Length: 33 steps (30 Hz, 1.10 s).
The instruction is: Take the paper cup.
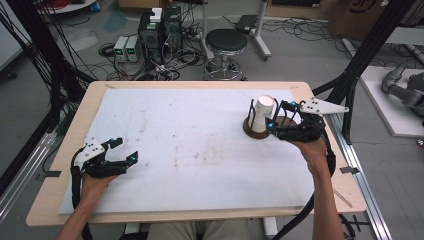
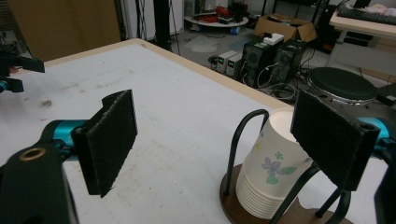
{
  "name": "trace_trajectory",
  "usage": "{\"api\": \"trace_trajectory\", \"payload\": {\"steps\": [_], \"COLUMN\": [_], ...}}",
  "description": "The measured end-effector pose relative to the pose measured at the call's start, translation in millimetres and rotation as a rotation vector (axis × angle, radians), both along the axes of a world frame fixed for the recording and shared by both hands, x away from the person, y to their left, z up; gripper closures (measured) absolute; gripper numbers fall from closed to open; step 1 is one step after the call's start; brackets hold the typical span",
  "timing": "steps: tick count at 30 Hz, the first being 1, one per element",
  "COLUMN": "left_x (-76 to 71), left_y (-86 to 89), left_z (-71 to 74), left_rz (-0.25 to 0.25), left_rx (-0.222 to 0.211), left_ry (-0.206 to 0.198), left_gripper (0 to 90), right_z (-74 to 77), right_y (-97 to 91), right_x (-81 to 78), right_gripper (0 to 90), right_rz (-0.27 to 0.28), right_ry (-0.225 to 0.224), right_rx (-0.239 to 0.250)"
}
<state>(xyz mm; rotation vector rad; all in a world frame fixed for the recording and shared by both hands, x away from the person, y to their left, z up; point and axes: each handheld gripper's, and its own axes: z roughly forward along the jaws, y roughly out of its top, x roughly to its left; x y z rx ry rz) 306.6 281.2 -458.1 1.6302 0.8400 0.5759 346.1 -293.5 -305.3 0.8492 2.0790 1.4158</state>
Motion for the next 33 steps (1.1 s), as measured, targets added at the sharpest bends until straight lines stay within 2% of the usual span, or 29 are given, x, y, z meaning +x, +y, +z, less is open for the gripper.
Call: {"api": "trace_trajectory", "payload": {"steps": [6, 12, 16, 22, 24, 27, 33], "left_x": [0.1, 0.0, 0.1, 0.1, 0.1, 0.1, 0.0], "left_y": [0.0, -0.1, 0.2, 0.0, 0.1, 0.1, 0.1], "left_z": [0.0, 0.0, 0.0, 0.0, 0.0, 0.0, 0.0], "left_rz": [0.000, -0.004, -0.001, -0.003, -0.004, -0.004, -0.001], "left_rx": [0.000, 0.004, -0.002, 0.002, 0.002, 0.002, -0.001], "left_ry": [0.000, -0.001, 0.001, -0.003, -0.002, -0.002, 0.000], "left_gripper": [15.0, 15.0, 15.0, 15.0, 15.0, 15.0, 15.0], "right_z": [9.3, 24.0, 29.1, 33.7, 34.7, 34.8, 38.7], "right_y": [-0.9, -1.7, -0.7, 0.3, 0.2, -0.8, -3.3], "right_x": [4.5, 13.6, 20.8, 28.8, 33.6, 39.1, 51.7], "right_gripper": [14.9, 14.7, 14.6, 14.2, 14.2, 14.2, 14.2], "right_rz": [-0.003, -0.011, -0.005, -0.003, -0.011, -0.015, -0.025], "right_ry": [-0.003, 0.020, 0.028, 0.038, 0.068, 0.091, 0.114], "right_rx": [-0.016, -0.042, -0.076, -0.095, -0.097, -0.112, -0.141]}}
